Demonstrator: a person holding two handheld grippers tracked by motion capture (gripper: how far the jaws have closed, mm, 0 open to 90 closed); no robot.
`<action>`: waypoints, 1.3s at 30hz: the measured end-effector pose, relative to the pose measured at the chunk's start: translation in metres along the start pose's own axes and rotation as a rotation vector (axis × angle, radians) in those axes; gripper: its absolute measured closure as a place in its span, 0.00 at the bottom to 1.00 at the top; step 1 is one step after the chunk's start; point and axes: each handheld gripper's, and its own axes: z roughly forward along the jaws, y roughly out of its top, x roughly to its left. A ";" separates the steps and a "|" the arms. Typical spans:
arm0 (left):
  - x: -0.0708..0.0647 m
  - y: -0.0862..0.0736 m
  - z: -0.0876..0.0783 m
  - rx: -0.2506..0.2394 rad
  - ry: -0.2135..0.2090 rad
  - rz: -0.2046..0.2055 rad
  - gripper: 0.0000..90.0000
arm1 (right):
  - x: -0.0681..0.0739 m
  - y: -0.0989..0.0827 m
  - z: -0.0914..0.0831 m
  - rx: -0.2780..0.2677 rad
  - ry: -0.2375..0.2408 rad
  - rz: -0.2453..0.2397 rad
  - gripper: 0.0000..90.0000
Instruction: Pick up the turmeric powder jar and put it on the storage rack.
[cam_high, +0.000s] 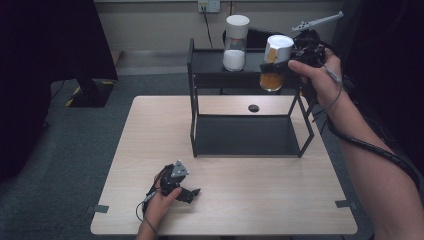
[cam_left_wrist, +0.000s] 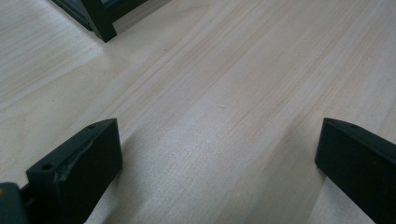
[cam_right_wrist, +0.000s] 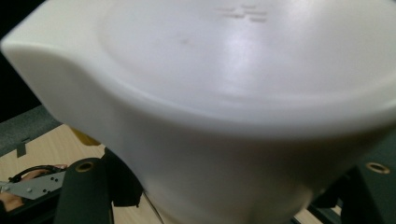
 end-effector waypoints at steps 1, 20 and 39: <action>0.000 0.000 0.000 0.000 -0.001 -0.002 0.00 | 0.000 0.002 0.000 0.000 -0.004 -0.005 0.33; 0.000 0.000 0.000 0.000 0.000 -0.001 0.00 | -0.013 0.035 0.016 0.001 -0.047 0.009 0.33; 0.000 0.000 0.000 0.000 0.000 -0.001 0.00 | -0.032 0.040 0.038 0.019 -0.107 0.023 0.33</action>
